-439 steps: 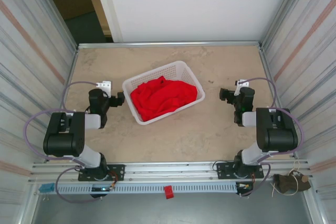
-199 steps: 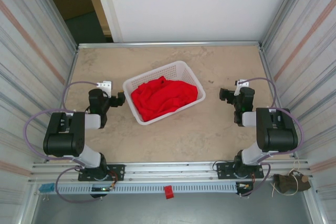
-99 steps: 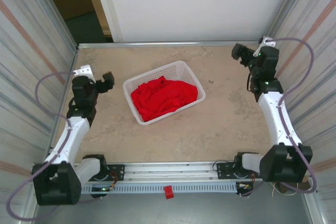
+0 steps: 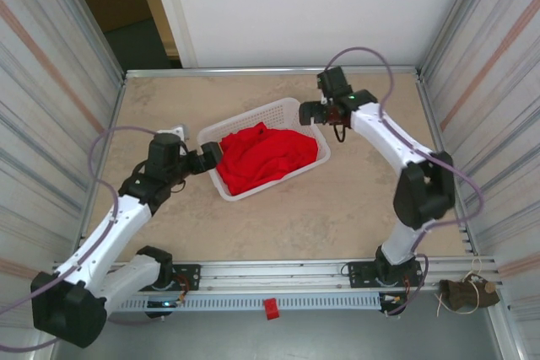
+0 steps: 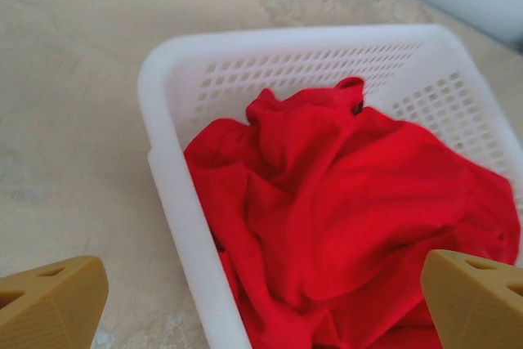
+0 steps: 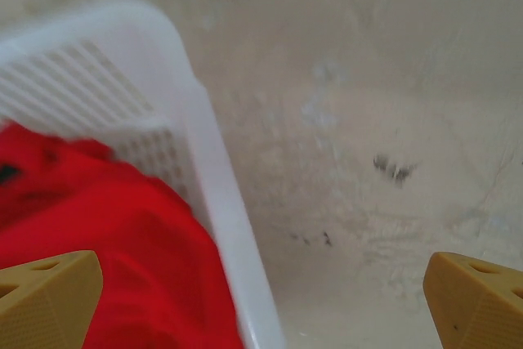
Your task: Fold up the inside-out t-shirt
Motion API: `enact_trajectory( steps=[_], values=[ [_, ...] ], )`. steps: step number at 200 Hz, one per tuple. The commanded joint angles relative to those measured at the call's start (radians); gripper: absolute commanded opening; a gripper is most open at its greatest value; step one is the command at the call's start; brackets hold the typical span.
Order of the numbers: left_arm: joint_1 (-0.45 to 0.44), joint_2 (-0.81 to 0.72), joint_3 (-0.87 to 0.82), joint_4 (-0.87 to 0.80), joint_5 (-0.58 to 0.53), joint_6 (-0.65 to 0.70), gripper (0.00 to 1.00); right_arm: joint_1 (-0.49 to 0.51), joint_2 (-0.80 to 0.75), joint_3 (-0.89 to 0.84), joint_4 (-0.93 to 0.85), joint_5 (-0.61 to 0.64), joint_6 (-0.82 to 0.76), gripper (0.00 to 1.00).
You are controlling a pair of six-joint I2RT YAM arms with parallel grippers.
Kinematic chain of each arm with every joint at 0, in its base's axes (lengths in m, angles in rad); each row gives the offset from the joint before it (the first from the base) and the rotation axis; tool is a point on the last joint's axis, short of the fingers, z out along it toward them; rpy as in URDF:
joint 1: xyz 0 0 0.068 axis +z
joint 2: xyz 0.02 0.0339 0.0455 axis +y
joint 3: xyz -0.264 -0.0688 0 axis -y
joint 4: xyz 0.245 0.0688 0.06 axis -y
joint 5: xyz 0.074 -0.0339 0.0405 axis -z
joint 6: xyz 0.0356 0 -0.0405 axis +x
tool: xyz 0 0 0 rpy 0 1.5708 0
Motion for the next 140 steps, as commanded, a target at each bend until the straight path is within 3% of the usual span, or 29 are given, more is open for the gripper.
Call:
enact_trajectory(
  steps=[1, 32, 58, 99, 123, 140],
  values=[
    [-0.008, 0.085, 0.045, -0.016, -0.046, -0.016, 0.99, 0.001, 0.084, 0.087, -0.105, 0.112, -0.033, 0.99],
    [-0.015, 0.234, 0.116, 0.051, -0.006, 0.001, 0.99, -0.019, 0.206, 0.156, -0.127, 0.171, -0.002, 0.99],
    [-0.024, 0.391, 0.227, 0.108, 0.06, 0.023, 0.99, -0.1, 0.197, 0.122, -0.141, 0.232, 0.106, 0.99],
    [-0.091, 0.739, 0.55, 0.145, 0.265, 0.088, 0.99, -0.279, -0.009, -0.148, -0.081, 0.251, 0.276, 0.99],
    [-0.152, 0.925, 0.766, 0.126, 0.285, 0.103, 0.99, -0.371, -0.175, -0.313, -0.088, 0.283, 0.361, 0.99],
    [-0.165, 0.985, 0.85, 0.144, 0.281, 0.089, 0.99, -0.395, -0.336, -0.414, -0.032, 0.224, 0.334, 0.99]
  ],
)
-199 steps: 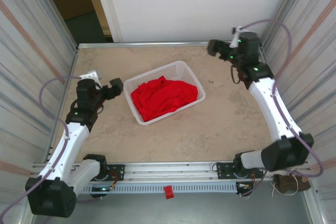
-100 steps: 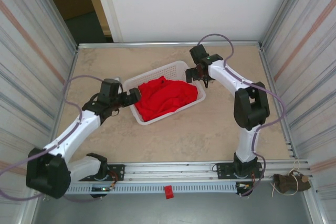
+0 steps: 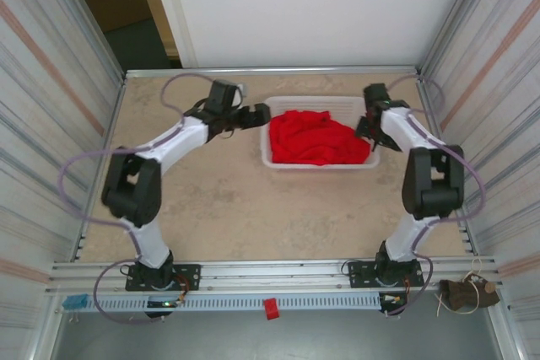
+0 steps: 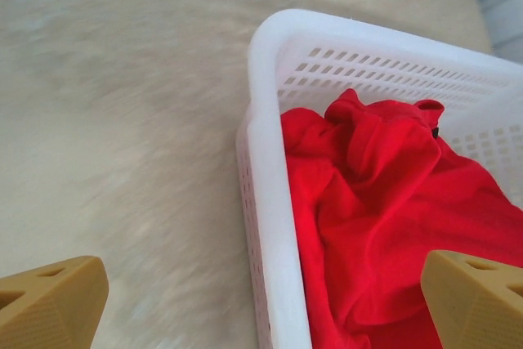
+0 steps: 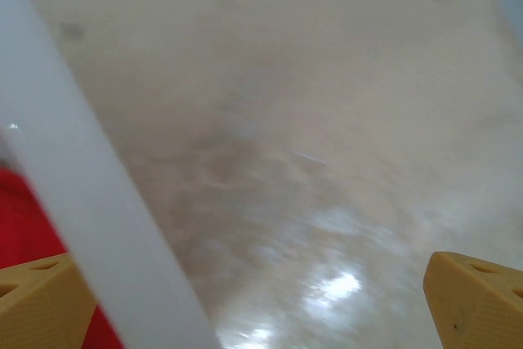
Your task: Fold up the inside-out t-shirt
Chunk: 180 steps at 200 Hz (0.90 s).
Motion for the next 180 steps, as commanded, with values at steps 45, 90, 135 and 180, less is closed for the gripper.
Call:
enact_trajectory(
  steps=[45, 90, 135, 180],
  values=[
    [0.006, -0.027, 0.101, 0.0, 0.017, 0.041, 0.99, 0.051, -0.461, -0.026, -0.028, -0.451, -0.05, 1.0],
    [0.116, -0.363, -0.178, 0.025, -0.096, -0.005, 0.99, 0.522, -0.376, -0.058, 0.061, -0.456, 0.102, 0.99],
    [0.221, -0.627, -0.393, -0.001, -0.137, -0.052, 0.99, 0.784, 0.065, 0.162, 0.126, -0.373, 0.169, 0.97],
    [0.242, -0.717, -0.472, -0.028, -0.131, -0.066, 0.99, 0.747, 0.384, 0.517, -0.044, -0.156, 0.196, 0.97]
  ],
)
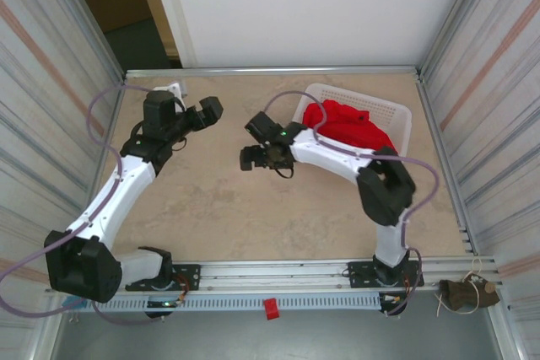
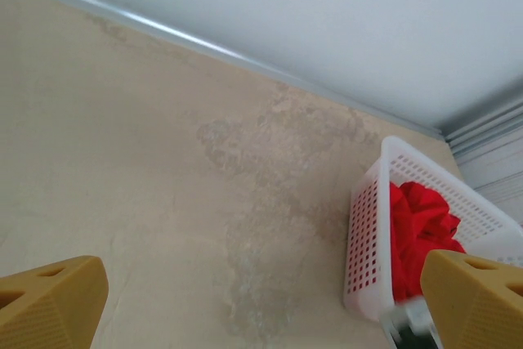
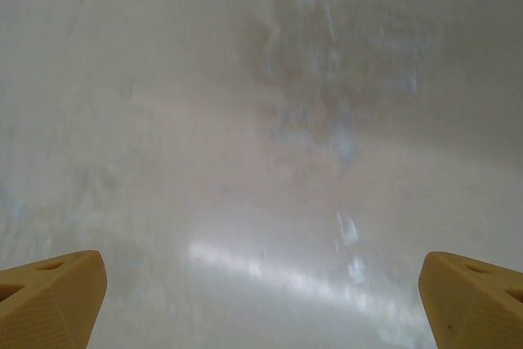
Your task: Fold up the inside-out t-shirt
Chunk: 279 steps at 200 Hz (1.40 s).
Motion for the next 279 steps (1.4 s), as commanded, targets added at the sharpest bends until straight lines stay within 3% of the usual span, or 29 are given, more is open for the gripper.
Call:
enact_trajectory(
  steps=[1, 54, 61, 76, 95, 136, 191, 237, 279],
  values=[
    [0.008, -0.038, -0.032, -0.03, -0.01, -0.021, 0.99, -0.064, 0.075, 0.148, -0.11, 0.167, 0.05, 0.97],
    [0.008, -0.048, -0.061, -0.009, 0.04, -0.046, 0.99, -0.303, 0.186, 0.361, -0.125, 0.279, 0.034, 0.99],
    [0.006, -0.043, -0.059, -0.005, 0.047, -0.053, 0.99, -0.334, 0.202, 0.409, -0.122, 0.218, -0.02, 0.99],
    [-0.009, -0.032, -0.053, -0.004, 0.05, -0.044, 0.99, -0.376, 0.182, 0.44, -0.076, -0.068, -0.13, 0.93],
    [-0.037, -0.013, -0.047, -0.01, 0.038, -0.028, 0.99, -0.389, 0.09, 0.432, -0.078, -0.167, -0.181, 0.94],
    [-0.169, 0.058, -0.019, 0.021, 0.053, -0.039, 0.99, -0.525, -0.162, 0.24, -0.119, -0.076, -0.212, 0.95],
    [-0.452, 0.317, 0.094, 0.204, 0.09, -0.126, 0.99, -0.953, -0.448, -0.139, -0.085, -0.093, -0.107, 0.96],
    [-0.555, 0.651, 0.39, 0.268, 0.18, -0.135, 0.99, -1.183, -0.51, -0.281, -0.133, 0.07, -0.034, 0.99],
    [-0.564, 0.873, 0.594, 0.326, 0.233, -0.219, 0.99, -1.258, -0.434, -0.33, -0.111, 0.001, -0.029, 0.98]
  ],
)
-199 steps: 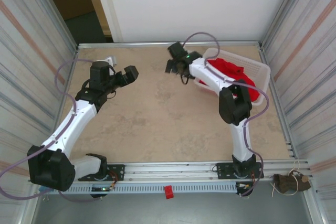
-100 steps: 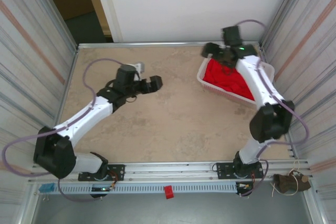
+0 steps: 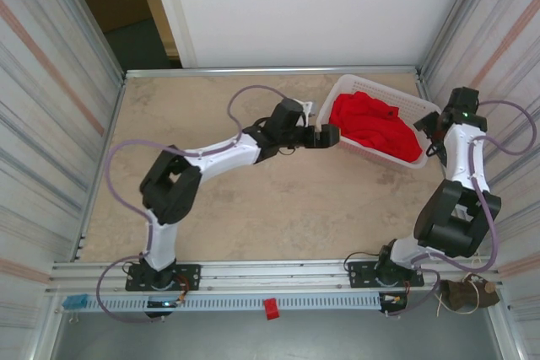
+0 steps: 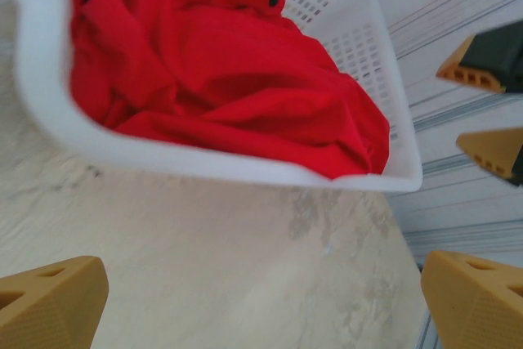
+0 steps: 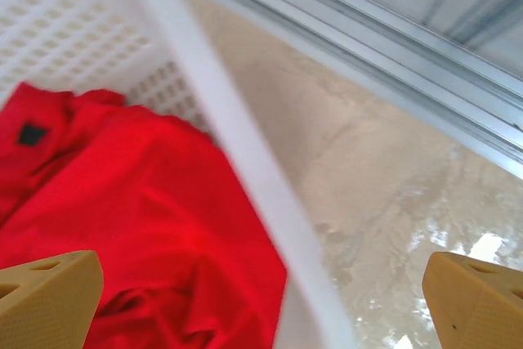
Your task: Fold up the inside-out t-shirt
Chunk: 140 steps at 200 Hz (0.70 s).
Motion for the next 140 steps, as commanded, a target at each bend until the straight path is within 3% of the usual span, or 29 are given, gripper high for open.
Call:
enact_trajectory(
  steps=[1, 36, 73, 140],
  values=[
    [0.0, 0.074, 0.095, 0.059, 0.046, -0.061, 0.99, -0.007, 0.039, -0.009, -0.005, -0.01, 0.026, 0.98],
    [-0.006, 0.202, 0.182, 0.096, 0.031, -0.113, 0.99, -0.001, 0.061, -0.087, 0.027, -0.025, 0.04, 0.97],
    [0.001, 0.289, 0.277, 0.094, -0.015, -0.123, 0.99, 0.039, -0.033, -0.248, 0.064, -0.02, 0.101, 0.97],
    [0.048, 0.437, 0.552, 0.031, -0.028, -0.15, 0.99, 0.401, -0.263, -0.429, 0.027, 0.086, 0.243, 0.97]
  ],
)
